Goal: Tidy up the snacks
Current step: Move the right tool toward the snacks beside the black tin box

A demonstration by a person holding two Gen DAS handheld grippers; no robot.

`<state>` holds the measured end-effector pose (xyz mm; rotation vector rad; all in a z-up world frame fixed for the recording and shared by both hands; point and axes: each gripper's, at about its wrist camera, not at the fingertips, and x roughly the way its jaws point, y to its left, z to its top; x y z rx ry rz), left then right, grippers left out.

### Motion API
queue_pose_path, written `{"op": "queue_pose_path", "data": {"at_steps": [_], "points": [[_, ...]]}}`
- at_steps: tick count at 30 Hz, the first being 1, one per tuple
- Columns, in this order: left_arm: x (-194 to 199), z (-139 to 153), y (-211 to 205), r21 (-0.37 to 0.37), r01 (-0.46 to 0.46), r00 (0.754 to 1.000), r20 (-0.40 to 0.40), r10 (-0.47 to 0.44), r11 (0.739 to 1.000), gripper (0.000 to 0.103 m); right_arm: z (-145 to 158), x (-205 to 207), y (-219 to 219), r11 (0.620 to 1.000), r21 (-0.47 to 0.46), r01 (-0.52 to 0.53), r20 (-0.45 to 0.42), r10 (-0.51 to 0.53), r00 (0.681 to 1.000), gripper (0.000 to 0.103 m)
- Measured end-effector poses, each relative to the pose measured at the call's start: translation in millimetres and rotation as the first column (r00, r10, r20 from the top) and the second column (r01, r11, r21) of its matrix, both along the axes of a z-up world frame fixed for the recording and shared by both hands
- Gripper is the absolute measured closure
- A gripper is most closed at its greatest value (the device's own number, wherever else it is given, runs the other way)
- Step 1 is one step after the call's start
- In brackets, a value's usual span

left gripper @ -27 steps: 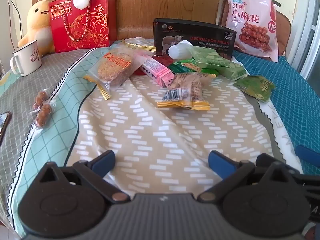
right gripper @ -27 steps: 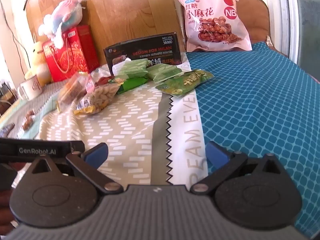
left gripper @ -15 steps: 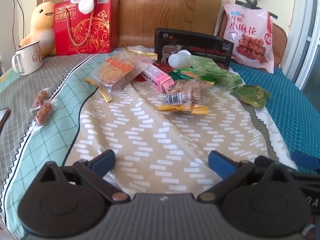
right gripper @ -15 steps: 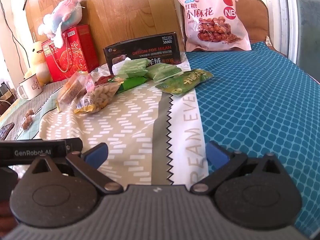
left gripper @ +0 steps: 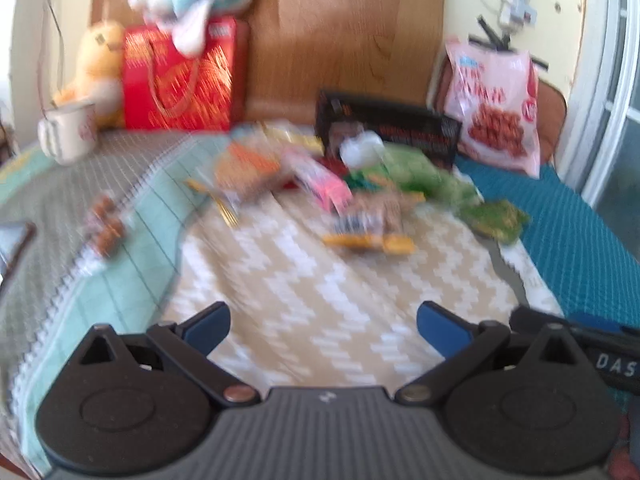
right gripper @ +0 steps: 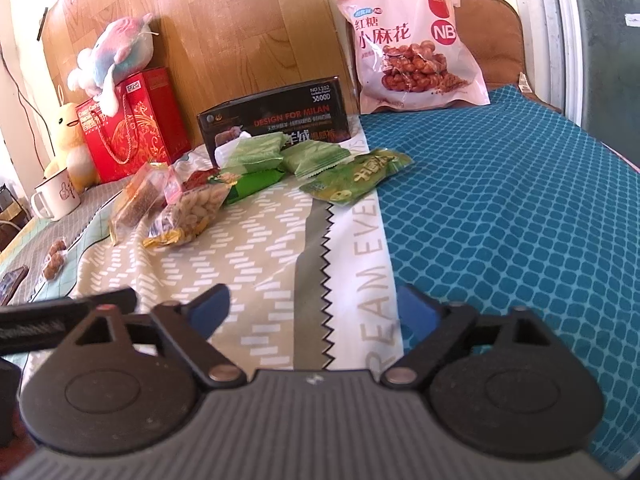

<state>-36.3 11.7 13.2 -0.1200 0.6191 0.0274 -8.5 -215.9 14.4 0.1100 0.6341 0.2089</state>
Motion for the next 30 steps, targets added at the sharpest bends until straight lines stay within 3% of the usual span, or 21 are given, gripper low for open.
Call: {"op": "queue_pose_path", "data": {"at_steps": [1, 4, 27, 30], "points": [[-1.8, 3.2, 1.6, 0.007, -0.007, 1.0, 0.024, 0.007, 1.0, 0.0, -0.1, 0.4, 0.4, 1.0, 0.003, -0.001, -0.001, 0.001, 1.0, 0.028], [-1.2, 5.6, 5.6, 0.014, -0.015, 0.999, 0.041, 0.014, 1.0, 0.0, 0.4, 0.3, 3.9, 1.0, 0.0, -0.012, 0.001, 0.012, 1.0, 0.035], [9.7, -17.6, 21.1, -0.05, -0.021, 0.996, -0.086, 0.016, 0.999, 0.0, -2.8, 2.3, 18.0, 0.997, -0.034, -0.066, -0.007, 0.066, 0.998, 0.033], [9.8, -17.4, 20.0, -0.046, -0.022, 0.996, -0.088, 0.018, 0.999, 0.0, -3.2, 2.2, 18.5, 0.997, -0.03, -0.074, -0.008, 0.074, 0.997, 0.026]]}}
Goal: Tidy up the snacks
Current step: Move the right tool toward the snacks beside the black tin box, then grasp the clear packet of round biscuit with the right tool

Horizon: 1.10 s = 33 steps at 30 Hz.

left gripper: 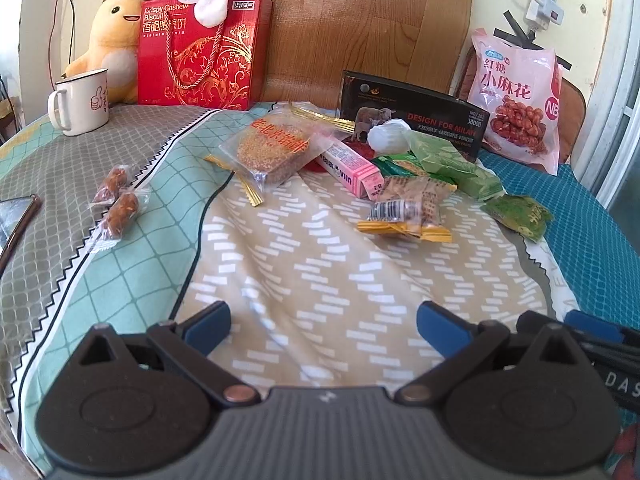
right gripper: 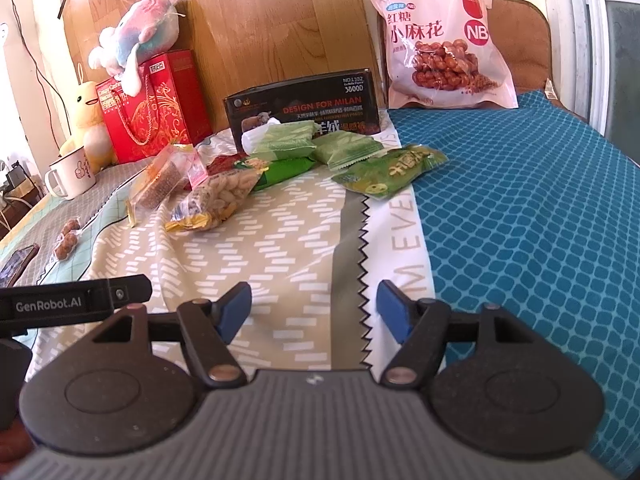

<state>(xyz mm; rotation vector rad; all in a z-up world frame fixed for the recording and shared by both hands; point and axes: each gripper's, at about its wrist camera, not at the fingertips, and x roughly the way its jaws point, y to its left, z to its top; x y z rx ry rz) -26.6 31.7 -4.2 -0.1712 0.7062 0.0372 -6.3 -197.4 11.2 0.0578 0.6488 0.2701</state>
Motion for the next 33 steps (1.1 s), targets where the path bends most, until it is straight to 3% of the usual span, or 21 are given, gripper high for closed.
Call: {"op": "queue_pose_path", "data": {"at_steps": [8, 18, 23, 25, 28, 33], "points": [[1.0, -0.2, 1.2, 0.007, 0.006, 1.0, 0.002, -0.006, 1.0, 0.0, -2.3, -2.3, 1.1, 0.998, 0.038, -0.054, -0.011, 0.055, 0.998, 0.0], [-1.5, -0.5, 3.8, -0.003, 0.005, 1.0, 0.018, -0.005, 1.0, 0.0, -2.2, -3.3, 2.7, 0.998, 0.041, -0.051, -0.001, 0.051, 0.999, 0.0], [-4.9, 5.1, 0.4, 0.022, 0.023, 0.999, 0.048, -0.024, 0.999, 0.006, 2.2, -1.4, -5.7, 0.998, 0.062, -0.006, 0.026, 0.004, 1.0, 0.02], [-7.0, 10.8, 1.0, 0.033, 0.022, 0.996, 0.089, -0.025, 0.999, 0.006, 4.2, 0.4, -9.4, 0.997, 0.072, 0.006, 0.037, -0.009, 0.999, 0.037], [-8.0, 21.8, 6.4, 0.049, 0.007, 0.988, 0.155, -0.014, 0.999, 0.006, 13.4, 6.5, -11.2, 0.998, 0.06, -0.001, 0.091, -0.004, 0.996, 0.051], [-4.3, 24.1, 22.9, 0.012, 0.007, 0.986, 0.165, -0.008, 1.0, 0.006, 41.7, 44.5, -1.3, 0.992, 0.053, -0.115, 0.129, 0.108, 0.986, 0.061]]}}
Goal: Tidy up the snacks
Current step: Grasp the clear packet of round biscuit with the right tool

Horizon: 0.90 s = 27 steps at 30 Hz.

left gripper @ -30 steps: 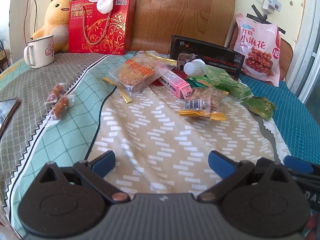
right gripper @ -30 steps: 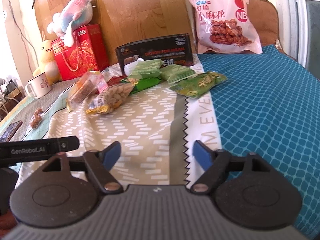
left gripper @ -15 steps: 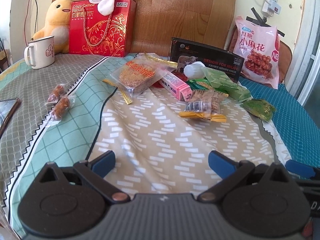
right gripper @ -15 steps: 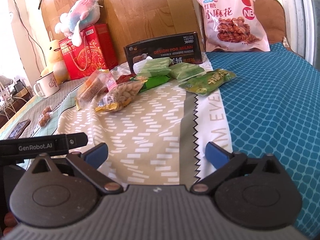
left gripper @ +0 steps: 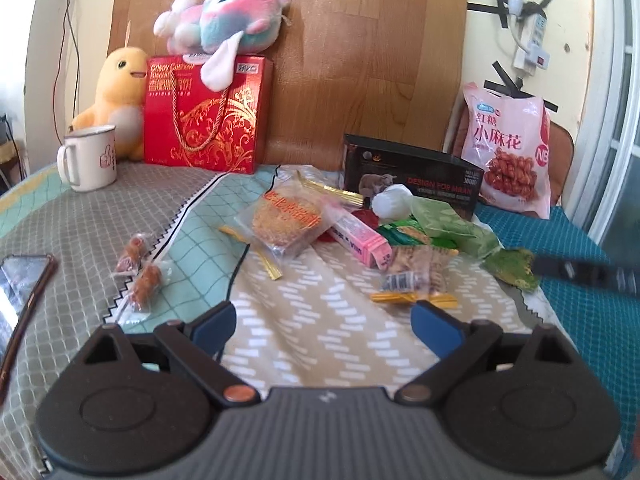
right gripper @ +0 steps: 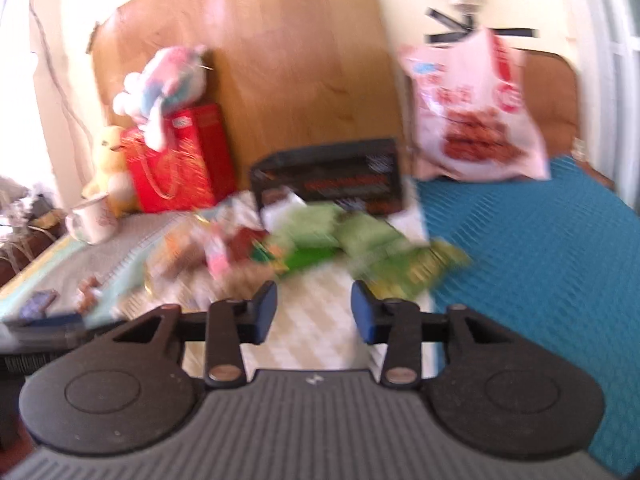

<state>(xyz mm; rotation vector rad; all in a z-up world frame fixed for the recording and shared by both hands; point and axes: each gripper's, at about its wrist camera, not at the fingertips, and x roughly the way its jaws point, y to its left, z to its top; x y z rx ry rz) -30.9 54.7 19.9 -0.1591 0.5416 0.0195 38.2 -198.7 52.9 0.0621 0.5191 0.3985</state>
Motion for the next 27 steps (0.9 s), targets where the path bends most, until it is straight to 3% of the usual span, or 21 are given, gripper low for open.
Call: {"op": "queue_pose_path", "data": {"at_steps": [4, 12, 19, 27], "points": [[1.4, -5.4, 9.3, -0.013, 0.006, 1.0, 0.004, -0.006, 1.0, 0.006, 11.8, 46.6, 26.0, 0.992, 0.026, -0.122, -0.075, 0.124, 0.99, 0.062], [0.9, -10.8, 21.8, -0.043, 0.033, 0.999, 0.025, -0.032, 0.999, 0.006, 16.1, 96.3, 93.2, 0.965, -0.015, -0.26, -0.102, 0.258, 0.961, 0.061], [-1.5, -12.0, 25.0, -0.054, 0.054, 0.998, 0.048, -0.052, 0.997, 0.006, 0.4, 129.8, 115.1, 0.963, -0.02, -0.269, -0.192, 0.26, 0.946, 0.061], [-0.3, -14.6, 27.8, -0.07, 0.06, 0.997, 0.046, -0.057, 0.996, 0.005, -6.1, 135.6, 121.7, 0.958, -0.023, -0.285, -0.241, 0.271, 0.932, 0.062]]}}
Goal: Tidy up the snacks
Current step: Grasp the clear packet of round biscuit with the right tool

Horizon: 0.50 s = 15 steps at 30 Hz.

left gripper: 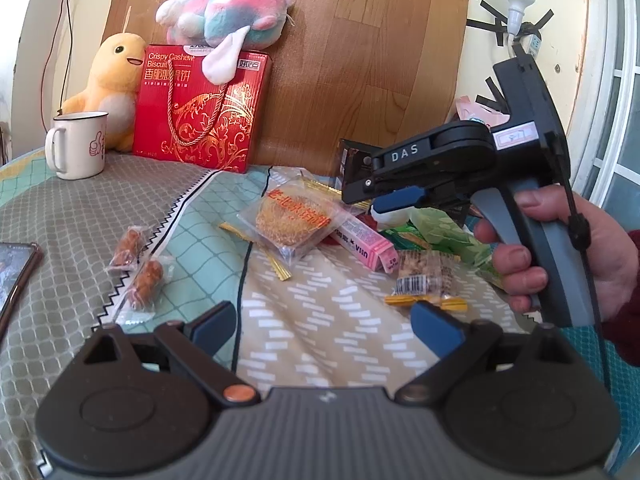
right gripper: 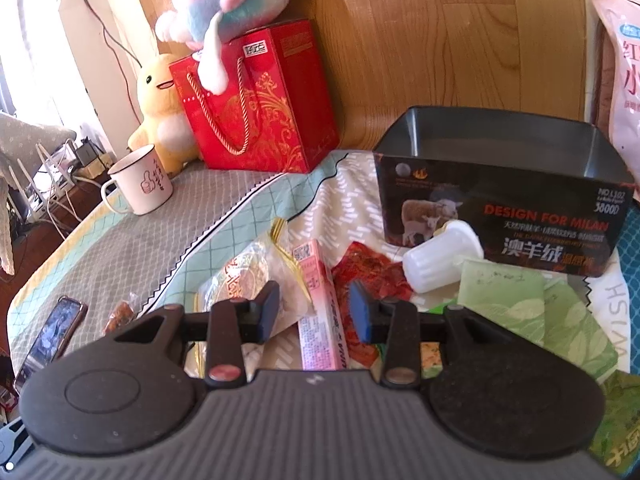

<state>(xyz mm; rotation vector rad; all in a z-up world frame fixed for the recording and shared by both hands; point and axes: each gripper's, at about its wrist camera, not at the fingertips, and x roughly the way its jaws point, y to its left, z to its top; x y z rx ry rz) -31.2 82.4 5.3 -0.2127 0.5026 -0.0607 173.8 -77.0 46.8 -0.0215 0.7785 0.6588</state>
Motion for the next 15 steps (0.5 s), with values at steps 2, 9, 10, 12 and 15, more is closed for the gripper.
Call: {"op": "queue_pose_path", "data": {"at_steps": [2, 9, 10, 12, 15], "points": [[0.2, -0.6, -0.8, -0.001, 0.003, 1.0, -0.002, -0.003, 1.0, 0.005, -0.2, 0.5, 1.8, 1.0, -0.006, -0.005, 0.0, 0.005, 1.0, 0.062], [-1.1, -1.0, -2.9, -0.003, 0.011, 1.0, 0.001, -0.011, 1.0, 0.005, -3.1, 0.5, 7.7, 0.999, -0.012, -0.04, -0.021, 0.04, 0.999, 0.078], [-1.3, -0.7, -2.8, -0.004, 0.011, 1.0, 0.002, -0.011, 1.0, 0.005, -2.6, -1.0, 8.7, 0.999, -0.018, -0.041, -0.015, 0.041, 0.999, 0.079], [-1.5, -0.7, -2.3, -0.006, 0.008, 1.0, 0.001, -0.008, 1.0, 0.005, -1.7, -5.0, 11.6, 0.998, -0.04, -0.052, 0.005, 0.052, 0.999, 0.083], [-2.3, -0.1, -0.9, -0.013, 0.003, 1.0, 0.004, -0.003, 1.0, 0.006, -0.3, -11.2, 13.6, 0.996, -0.058, -0.064, 0.023, 0.066, 0.998, 0.084]]}}
